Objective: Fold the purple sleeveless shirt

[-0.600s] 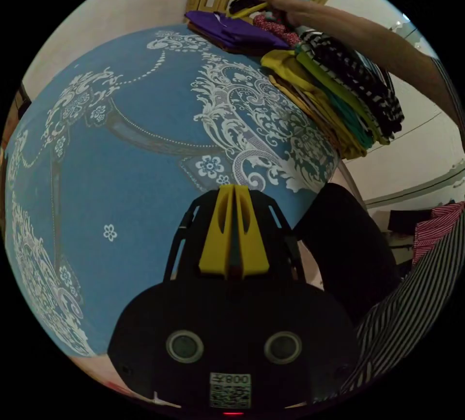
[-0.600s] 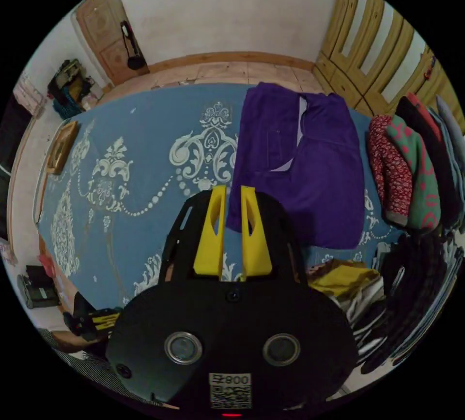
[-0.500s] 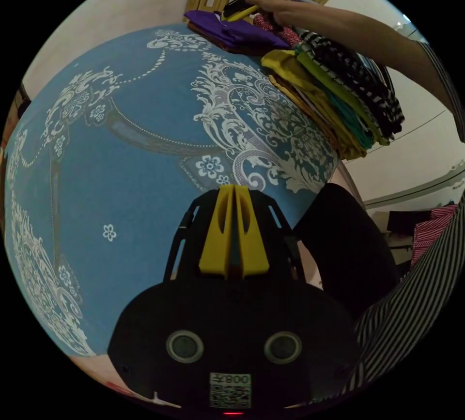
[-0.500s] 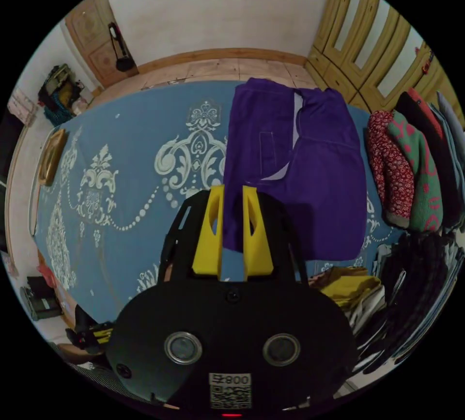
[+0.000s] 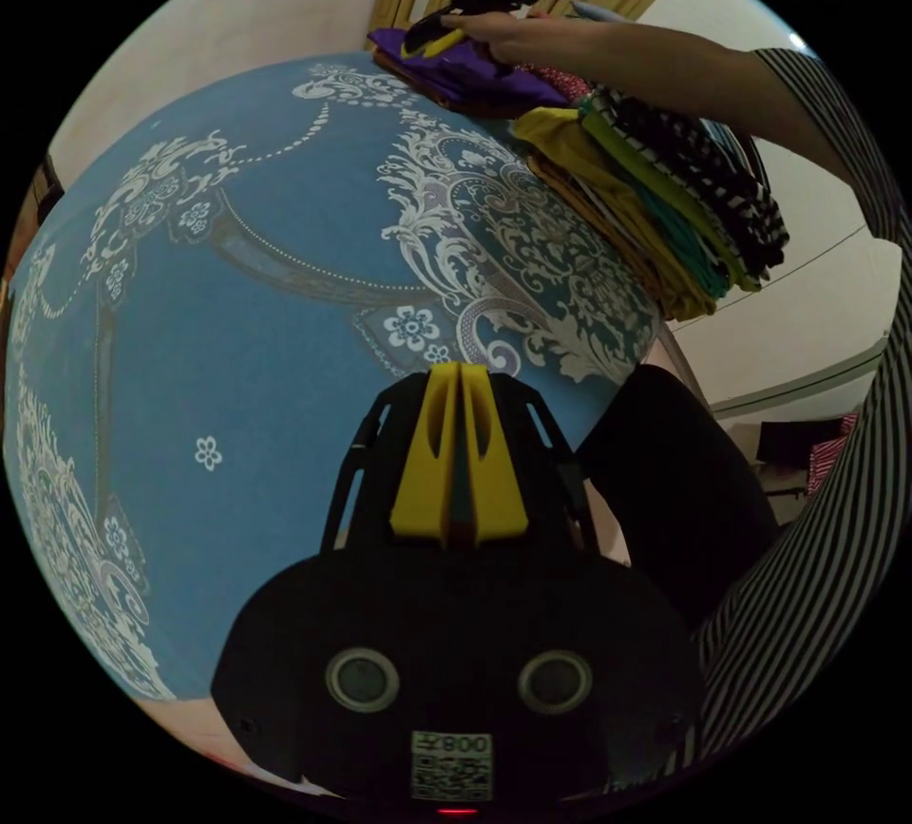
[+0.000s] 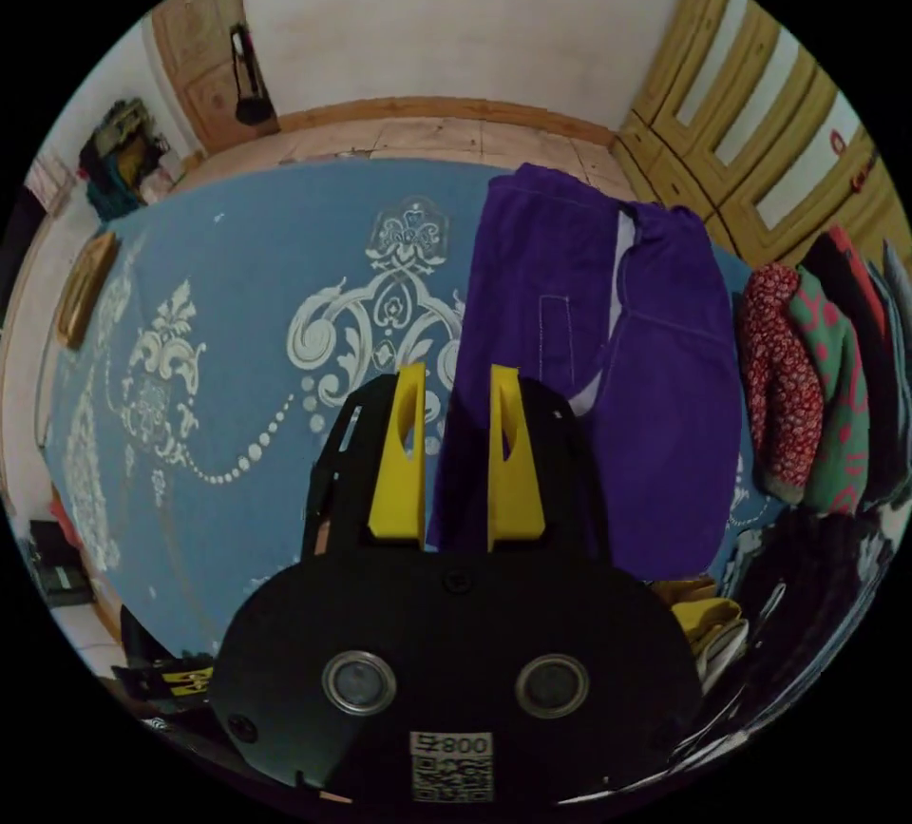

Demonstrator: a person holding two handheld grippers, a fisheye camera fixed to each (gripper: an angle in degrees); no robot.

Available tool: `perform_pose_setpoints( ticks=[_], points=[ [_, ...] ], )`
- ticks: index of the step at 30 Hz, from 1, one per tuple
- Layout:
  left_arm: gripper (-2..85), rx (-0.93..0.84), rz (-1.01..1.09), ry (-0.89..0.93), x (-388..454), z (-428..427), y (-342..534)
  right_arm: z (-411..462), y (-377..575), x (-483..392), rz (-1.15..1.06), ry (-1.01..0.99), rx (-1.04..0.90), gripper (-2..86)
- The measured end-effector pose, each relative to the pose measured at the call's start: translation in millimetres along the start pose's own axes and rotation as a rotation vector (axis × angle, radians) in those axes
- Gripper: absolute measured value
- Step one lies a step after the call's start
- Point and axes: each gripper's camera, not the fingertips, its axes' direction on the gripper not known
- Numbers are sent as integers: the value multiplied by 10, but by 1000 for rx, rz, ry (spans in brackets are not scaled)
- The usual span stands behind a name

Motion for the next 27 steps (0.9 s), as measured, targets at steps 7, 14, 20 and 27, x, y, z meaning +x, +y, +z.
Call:
perform_pose_setpoints(
  ticks=[7, 14, 20, 27],
  points=[
    [2, -1, 15, -10, -86, -571, -13, 529, -179, -255, -11, 141, -95, 37],
    [1, 4, 0, 22, -265, -1207, -80, 518, -269, -332, 77, 31, -61, 11],
    [1, -24, -52, 106, -516, -1753, -225, 106, -11, -561, 30, -84, 79, 7],
    [2, 174, -252, 246, -1047, -2940, -171, -221, 555, -1270, -185, -318, 116, 7]
  ],
)
